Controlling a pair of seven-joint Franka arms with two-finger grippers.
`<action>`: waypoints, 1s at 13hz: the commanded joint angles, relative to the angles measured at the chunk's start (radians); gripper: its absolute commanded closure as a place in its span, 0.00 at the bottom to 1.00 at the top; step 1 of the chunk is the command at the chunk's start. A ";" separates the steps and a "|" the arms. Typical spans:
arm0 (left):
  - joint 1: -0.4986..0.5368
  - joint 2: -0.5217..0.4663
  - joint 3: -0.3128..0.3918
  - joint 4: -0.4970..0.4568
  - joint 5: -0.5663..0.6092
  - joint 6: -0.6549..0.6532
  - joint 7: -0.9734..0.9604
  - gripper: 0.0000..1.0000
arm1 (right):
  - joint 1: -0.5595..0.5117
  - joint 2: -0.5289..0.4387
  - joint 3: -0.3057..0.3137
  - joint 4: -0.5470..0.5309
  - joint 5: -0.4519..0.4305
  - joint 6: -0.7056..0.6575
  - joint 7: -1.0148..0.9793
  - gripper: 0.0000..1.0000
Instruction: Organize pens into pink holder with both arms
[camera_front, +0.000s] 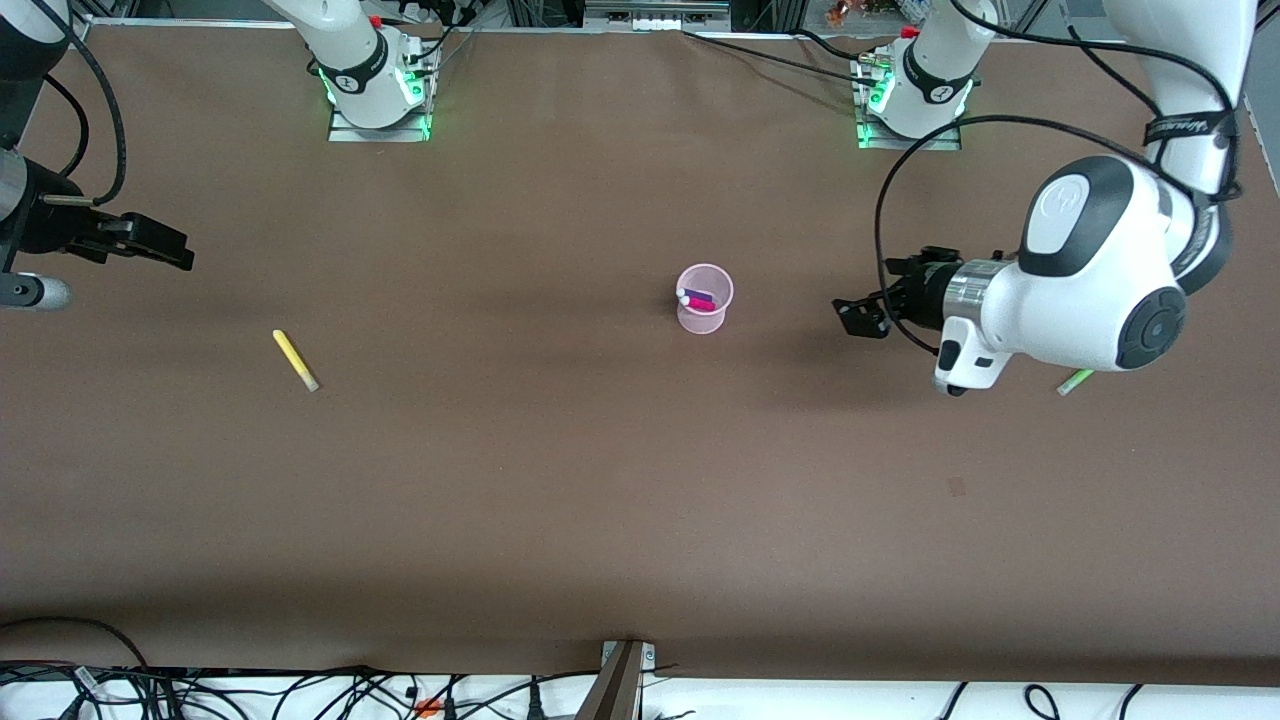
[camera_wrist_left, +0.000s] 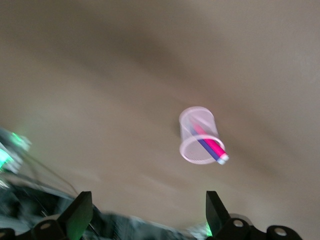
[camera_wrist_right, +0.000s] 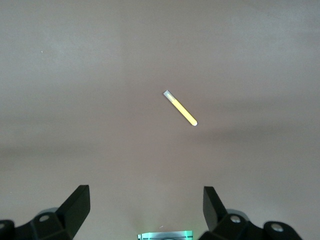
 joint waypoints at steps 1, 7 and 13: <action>-0.003 -0.109 -0.001 -0.002 0.156 -0.038 0.130 0.00 | 0.006 -0.004 0.000 0.006 -0.002 0.000 0.008 0.00; 0.013 -0.398 -0.007 -0.108 0.381 -0.109 0.408 0.00 | 0.007 0.002 0.002 0.017 -0.001 0.000 -0.005 0.00; 0.085 -0.461 0.001 -0.145 0.386 -0.064 0.473 0.00 | 0.009 0.002 0.003 0.017 -0.001 0.000 -0.003 0.00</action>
